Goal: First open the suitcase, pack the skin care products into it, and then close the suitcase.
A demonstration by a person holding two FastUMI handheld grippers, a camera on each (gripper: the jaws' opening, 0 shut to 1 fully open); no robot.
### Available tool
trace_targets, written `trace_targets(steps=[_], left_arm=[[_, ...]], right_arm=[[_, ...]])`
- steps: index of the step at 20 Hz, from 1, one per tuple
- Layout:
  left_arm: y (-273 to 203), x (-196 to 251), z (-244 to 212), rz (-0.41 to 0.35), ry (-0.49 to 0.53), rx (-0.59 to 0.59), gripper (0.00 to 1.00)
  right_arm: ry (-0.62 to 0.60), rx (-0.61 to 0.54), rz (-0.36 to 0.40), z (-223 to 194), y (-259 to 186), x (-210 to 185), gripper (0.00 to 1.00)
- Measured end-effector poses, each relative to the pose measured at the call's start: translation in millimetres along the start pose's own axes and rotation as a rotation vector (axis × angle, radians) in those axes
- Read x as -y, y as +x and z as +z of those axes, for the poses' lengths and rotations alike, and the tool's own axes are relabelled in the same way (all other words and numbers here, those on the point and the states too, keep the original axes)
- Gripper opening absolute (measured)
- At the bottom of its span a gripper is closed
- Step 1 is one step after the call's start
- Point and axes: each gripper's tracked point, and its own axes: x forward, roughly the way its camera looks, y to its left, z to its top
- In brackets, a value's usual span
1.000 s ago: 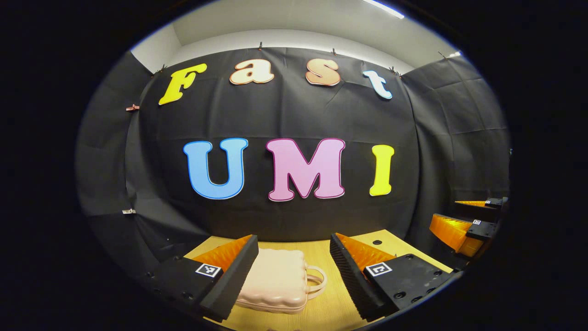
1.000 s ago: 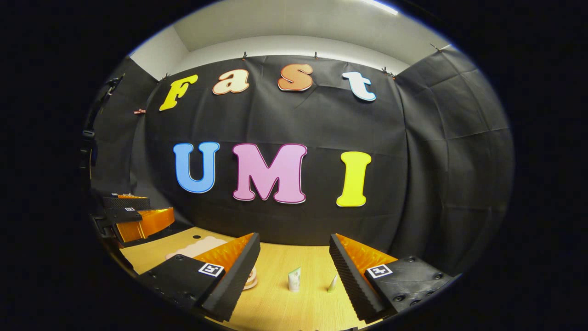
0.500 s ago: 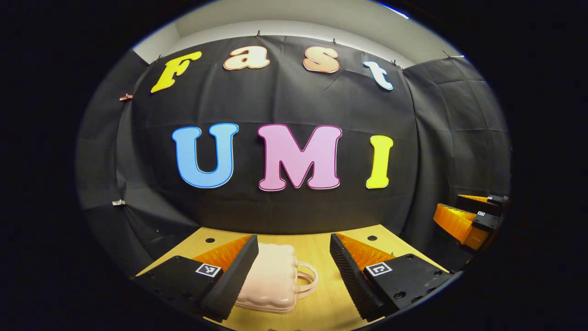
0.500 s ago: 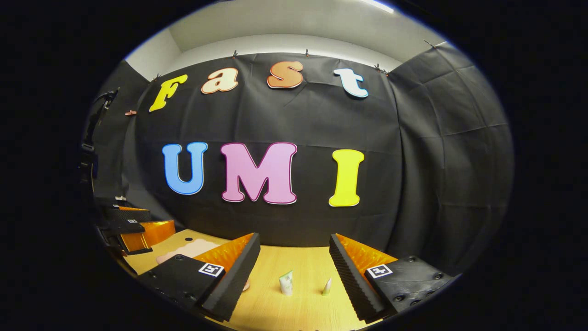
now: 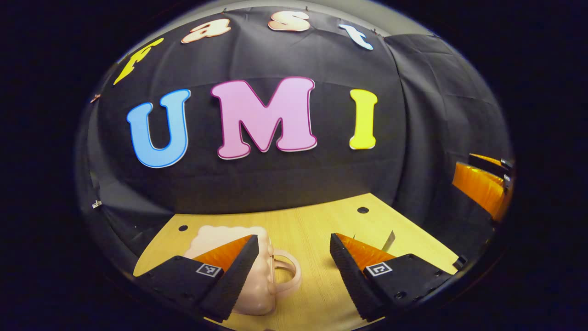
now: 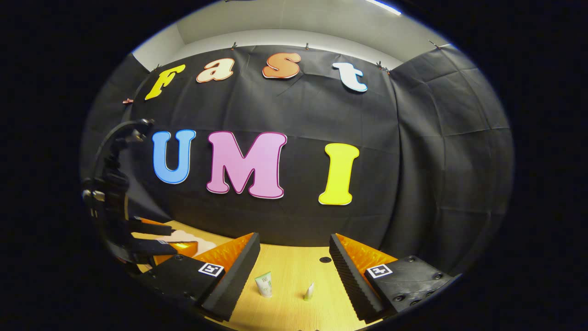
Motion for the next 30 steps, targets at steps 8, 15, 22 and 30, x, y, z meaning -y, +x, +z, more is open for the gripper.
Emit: trace_targets(steps=[8,15,22,30], left_arm=[[105,12,-108,0.042,0.045,-0.306,0.96],[145,-2,-164,0.103,-0.032,-0.471,0.85],[141,-2,-150,0.074,-0.139,-0.501,0.19],[77,-115,24,0.046,-0.229,-0.273,0.13]], right_arm=[[0.058,-0.233,0.067,-89,-11,-1,0.96],[0.023,-0.227,0.141,-88,-5,-11,0.97],[0.023,-0.236,0.134,-93,4,1,0.96],[-0.027,-0.190,0.127,-67,12,-16,0.97]])
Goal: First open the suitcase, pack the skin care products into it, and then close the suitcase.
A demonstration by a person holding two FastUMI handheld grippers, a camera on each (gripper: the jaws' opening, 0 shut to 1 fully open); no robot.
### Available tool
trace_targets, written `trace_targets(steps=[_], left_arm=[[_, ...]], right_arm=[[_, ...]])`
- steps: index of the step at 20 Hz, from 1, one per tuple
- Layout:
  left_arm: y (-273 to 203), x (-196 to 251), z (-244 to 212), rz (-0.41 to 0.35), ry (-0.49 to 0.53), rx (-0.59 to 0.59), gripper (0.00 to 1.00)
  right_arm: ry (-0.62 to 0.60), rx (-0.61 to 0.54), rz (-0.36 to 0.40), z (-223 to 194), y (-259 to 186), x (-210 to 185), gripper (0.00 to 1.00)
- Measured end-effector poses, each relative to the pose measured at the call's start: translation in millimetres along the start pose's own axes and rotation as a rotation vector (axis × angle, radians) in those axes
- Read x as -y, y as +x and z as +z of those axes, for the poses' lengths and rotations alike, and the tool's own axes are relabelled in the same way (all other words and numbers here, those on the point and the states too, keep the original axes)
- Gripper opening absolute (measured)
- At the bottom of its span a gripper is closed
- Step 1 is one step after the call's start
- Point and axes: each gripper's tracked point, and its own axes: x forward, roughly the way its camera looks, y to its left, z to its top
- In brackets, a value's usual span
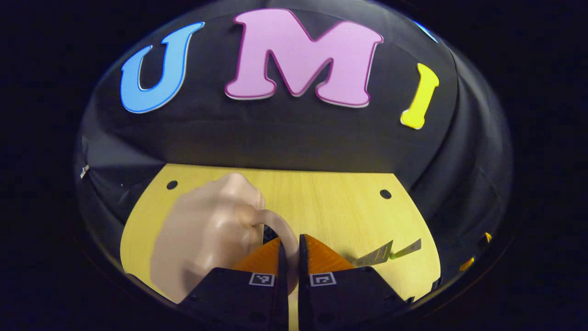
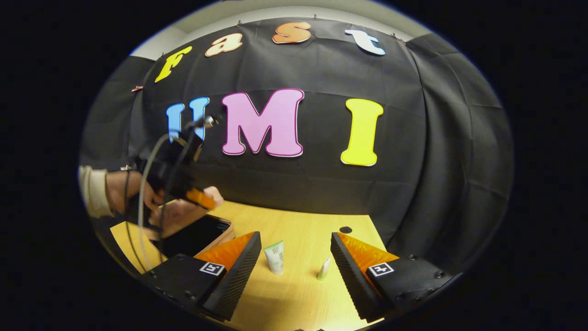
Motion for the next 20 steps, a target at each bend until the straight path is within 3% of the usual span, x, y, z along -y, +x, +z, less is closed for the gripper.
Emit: trace_targets(steps=[4,8,14,15,18,20], left_arm=[[-44,-145,59,0.130,0.029,0.094,0.13],[-50,-310,52,0.302,0.063,0.108,0.12],[16,-453,-34,0.285,-0.148,0.016,0.08],[30,-470,-53,0.274,-0.170,-0.019,0.11],[66,-497,-105,0.254,-0.323,-0.086,0.11],[85,-508,-128,0.241,-0.378,-0.109,0.11]], right_arm=[[0.020,0.015,-0.045,11,1,-12,0.97],[0.011,-0.005,-0.099,11,-2,-32,0.96],[-0.001,-0.070,-0.174,-11,-7,-59,0.97],[0.003,-0.091,-0.184,-19,-7,-63,0.97],[0.100,-0.148,-0.215,-37,-11,-74,0.97],[0.098,-0.153,-0.241,-44,-11,-78,0.97]])
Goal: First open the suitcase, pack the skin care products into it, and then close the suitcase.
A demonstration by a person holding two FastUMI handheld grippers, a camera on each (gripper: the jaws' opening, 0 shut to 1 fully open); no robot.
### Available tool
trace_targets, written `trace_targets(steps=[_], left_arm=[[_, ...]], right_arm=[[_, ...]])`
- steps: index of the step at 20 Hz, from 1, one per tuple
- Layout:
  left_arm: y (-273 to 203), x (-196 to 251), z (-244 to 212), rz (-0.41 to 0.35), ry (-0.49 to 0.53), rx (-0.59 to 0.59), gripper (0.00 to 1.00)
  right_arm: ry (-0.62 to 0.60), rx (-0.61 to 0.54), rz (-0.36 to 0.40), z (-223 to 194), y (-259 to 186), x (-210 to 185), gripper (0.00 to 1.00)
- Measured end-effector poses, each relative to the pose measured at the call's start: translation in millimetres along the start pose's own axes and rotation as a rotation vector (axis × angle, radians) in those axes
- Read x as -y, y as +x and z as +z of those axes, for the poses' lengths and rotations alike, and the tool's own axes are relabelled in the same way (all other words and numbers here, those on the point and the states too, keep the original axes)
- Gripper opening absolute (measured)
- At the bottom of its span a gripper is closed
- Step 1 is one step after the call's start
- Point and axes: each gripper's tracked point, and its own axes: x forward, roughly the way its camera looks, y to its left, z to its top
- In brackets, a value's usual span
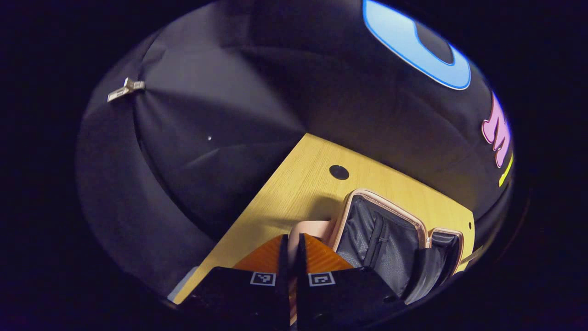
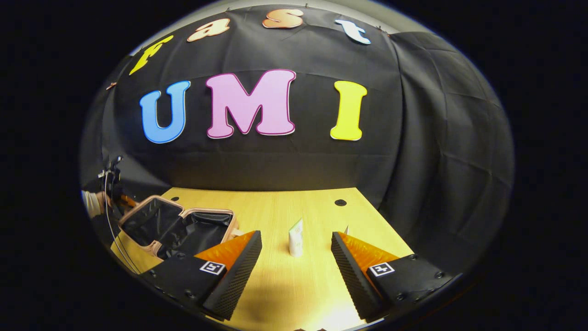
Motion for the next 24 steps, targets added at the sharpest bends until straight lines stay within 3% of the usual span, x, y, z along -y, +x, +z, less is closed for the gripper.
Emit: trace_targets(steps=[3,4,5,7,9,13,15,19,21,24], left_arm=[[3,-17,-4,0.081,0.073,0.000,0.14],[0,-26,4,0.146,0.124,0.030,0.22],[-11,-26,15,0.176,0.157,0.068,0.38],[-42,-5,36,0.166,0.179,0.167,0.42],[-92,31,61,0.139,0.180,0.293,1.00],[-206,123,76,0.054,0.172,0.546,0.96],[-249,172,55,-0.007,0.191,0.576,0.96],[-261,275,-41,-0.048,0.167,0.541,0.96],[-254,331,-96,-0.113,0.170,0.523,0.96],[-231,406,-187,-0.219,0.238,0.403,0.96]], right_arm=[[-0.036,0.004,-0.026,-6,1,10,0.97],[-0.038,0.019,-0.034,-2,1,15,0.97],[-0.044,0.034,-0.043,1,1,19,0.97],[-0.054,0.058,-0.061,8,5,31,0.97],[-0.066,0.074,-0.069,12,8,44,0.96],[-0.070,0.086,-0.063,17,19,69,0.96],[-0.046,0.078,-0.051,14,28,79,0.96],[0.020,0.030,-0.004,-6,50,88,0.96],[0.036,0.018,0.025,-12,61,91,0.96],[0.032,0.026,0.059,-21,77,101,0.97]])
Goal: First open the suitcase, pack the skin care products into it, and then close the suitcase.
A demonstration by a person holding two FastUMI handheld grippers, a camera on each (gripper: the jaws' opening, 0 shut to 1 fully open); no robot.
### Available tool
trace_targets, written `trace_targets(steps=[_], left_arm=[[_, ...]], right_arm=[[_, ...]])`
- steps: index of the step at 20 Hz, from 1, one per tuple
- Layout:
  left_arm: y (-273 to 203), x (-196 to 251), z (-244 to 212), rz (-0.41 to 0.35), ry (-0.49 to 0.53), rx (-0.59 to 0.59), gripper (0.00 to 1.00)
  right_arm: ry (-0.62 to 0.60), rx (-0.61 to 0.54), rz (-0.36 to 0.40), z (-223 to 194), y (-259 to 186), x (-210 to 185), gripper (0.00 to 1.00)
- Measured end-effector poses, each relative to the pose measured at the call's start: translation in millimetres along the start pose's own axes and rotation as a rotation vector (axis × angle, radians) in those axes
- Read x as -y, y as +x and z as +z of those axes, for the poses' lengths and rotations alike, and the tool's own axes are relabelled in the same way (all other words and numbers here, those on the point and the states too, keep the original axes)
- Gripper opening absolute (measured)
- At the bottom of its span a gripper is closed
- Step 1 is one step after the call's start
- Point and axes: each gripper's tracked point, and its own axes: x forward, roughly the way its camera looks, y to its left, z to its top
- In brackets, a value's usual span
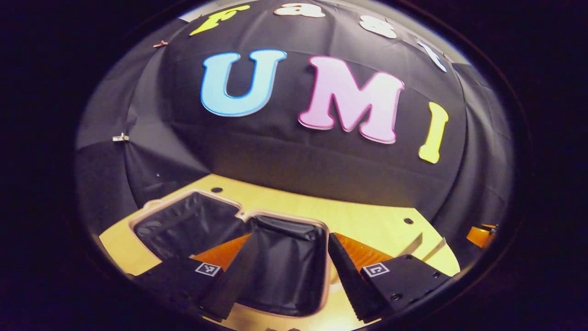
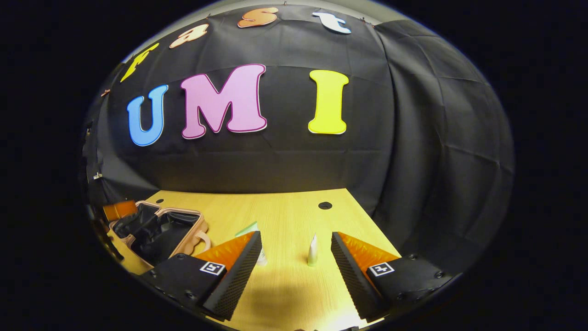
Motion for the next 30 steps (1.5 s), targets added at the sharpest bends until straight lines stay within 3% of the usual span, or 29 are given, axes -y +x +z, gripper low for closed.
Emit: trace_targets(steps=[8,12,19,21,23,26,29,30], left_arm=[[42,179,-52,-0.315,0.135,0.007,0.96],[77,226,-78,-0.392,0.188,-0.015,0.96],[138,239,-117,-0.352,0.193,-0.121,0.96],[145,238,-120,-0.336,0.172,-0.140,0.83],[155,237,-124,-0.327,0.186,-0.144,0.52],[144,225,-121,-0.329,0.220,-0.155,0.41],[137,199,-119,-0.299,0.212,-0.151,0.47],[136,189,-119,-0.292,0.203,-0.151,0.44]], right_arm=[[0.030,-0.045,0.008,-37,35,37,0.97],[0.052,-0.037,0.002,-51,52,45,0.95],[0.102,-0.092,-0.021,-87,97,46,0.98],[0.124,-0.091,-0.018,-91,109,44,0.97],[0.153,-0.107,-0.007,-97,122,40,0.98],[0.151,-0.138,-0.011,-109,137,40,0.97],[0.129,-0.154,-0.010,-119,145,38,0.97],[0.109,-0.161,-0.017,-124,150,38,0.97]])
